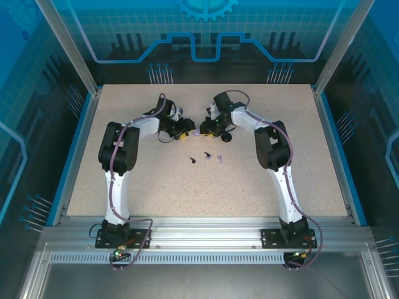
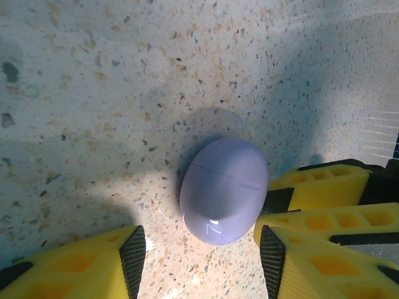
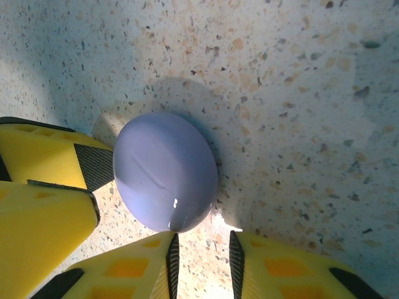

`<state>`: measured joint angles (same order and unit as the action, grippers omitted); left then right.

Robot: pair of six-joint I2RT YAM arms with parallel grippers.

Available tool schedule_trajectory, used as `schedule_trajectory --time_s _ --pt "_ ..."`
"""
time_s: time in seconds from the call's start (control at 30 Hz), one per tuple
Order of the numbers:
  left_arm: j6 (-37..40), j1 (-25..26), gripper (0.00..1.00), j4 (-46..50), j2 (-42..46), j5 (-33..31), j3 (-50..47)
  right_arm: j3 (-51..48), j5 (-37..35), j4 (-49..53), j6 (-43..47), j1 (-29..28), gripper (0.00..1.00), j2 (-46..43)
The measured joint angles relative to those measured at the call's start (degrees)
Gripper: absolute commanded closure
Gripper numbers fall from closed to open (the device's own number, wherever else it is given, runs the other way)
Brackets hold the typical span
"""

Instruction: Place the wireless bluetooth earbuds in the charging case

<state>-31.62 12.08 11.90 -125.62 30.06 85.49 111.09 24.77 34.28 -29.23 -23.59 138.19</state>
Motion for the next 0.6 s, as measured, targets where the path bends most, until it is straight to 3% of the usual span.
schedule_trajectory --time_s 0.6 --pt "0.00 -0.83 0.45 1.18 -2.51 0.90 3.98 -1.25 2.67 -3.48 -2.97 0.24 0.71 -0.04"
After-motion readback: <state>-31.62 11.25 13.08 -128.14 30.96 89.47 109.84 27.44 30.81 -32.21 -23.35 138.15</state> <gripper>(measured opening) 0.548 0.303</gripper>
